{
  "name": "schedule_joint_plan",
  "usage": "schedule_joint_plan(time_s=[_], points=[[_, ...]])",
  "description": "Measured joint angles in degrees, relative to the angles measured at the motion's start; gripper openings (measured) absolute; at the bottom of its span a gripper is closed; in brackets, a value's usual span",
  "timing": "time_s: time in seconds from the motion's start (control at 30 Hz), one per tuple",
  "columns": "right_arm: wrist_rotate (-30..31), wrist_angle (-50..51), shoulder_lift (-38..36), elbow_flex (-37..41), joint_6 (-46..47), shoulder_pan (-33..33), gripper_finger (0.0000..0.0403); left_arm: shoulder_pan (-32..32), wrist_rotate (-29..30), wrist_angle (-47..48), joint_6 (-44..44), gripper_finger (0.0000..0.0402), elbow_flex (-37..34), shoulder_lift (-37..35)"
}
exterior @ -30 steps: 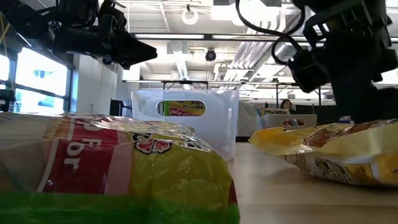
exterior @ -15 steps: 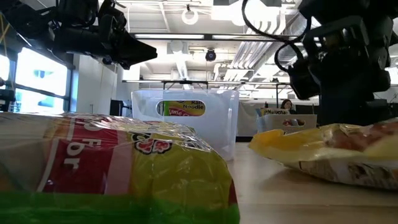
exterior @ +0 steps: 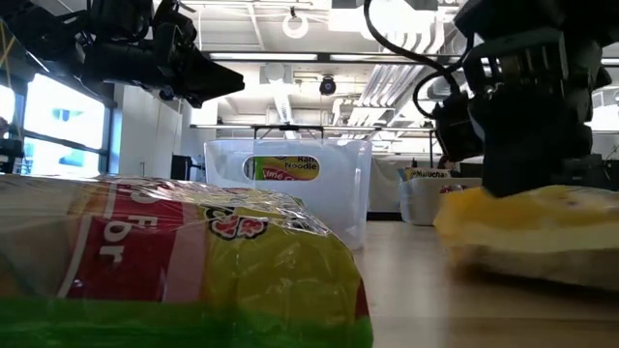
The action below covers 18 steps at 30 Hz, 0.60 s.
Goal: Sort Maruchan noodles
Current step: Put the yellow noodle pack into the black bin
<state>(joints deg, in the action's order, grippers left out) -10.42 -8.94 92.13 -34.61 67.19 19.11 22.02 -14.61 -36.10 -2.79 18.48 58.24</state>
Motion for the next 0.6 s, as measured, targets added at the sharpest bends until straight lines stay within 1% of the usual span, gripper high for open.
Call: schedule_joint_plan(time_s=[0.1,0.2,0.27,0.33,0.47,0.6], points=[[-1.4,-3.8,1.9,-0.1,-2.9,0.0,0.0232,0.0,0.0,0.0,0.0,0.0119,0.0,0.0],[-1.7,-3.9,2.3,-0.4,-5.2,0.0,0.023,0.0,0.0,0.0,0.0,0.0119,0.0,0.0],[-1.8,-3.6,2.3,-0.6,-5.7,0.0,0.0219,0.0,0.0,-0.1,0.0,0.0119,0.0,0.0],[-1.9,-3.5,2.3,-0.6,-5.7,0.0,0.0198,0.0,0.0,0.0,0.0,0.0119,0.0,0.0],[-3.3,-3.2,1.9,-0.6,-3.7,-1.1,0.0133,0.0,0.0,0.0,0.0,0.0119,0.0,0.0],[-2.0,-0.8,-1.3,-0.6,-2.7,-1.9,0.0071,0.0,0.0,0.0,0.0,0.0119,0.0,0.0]])
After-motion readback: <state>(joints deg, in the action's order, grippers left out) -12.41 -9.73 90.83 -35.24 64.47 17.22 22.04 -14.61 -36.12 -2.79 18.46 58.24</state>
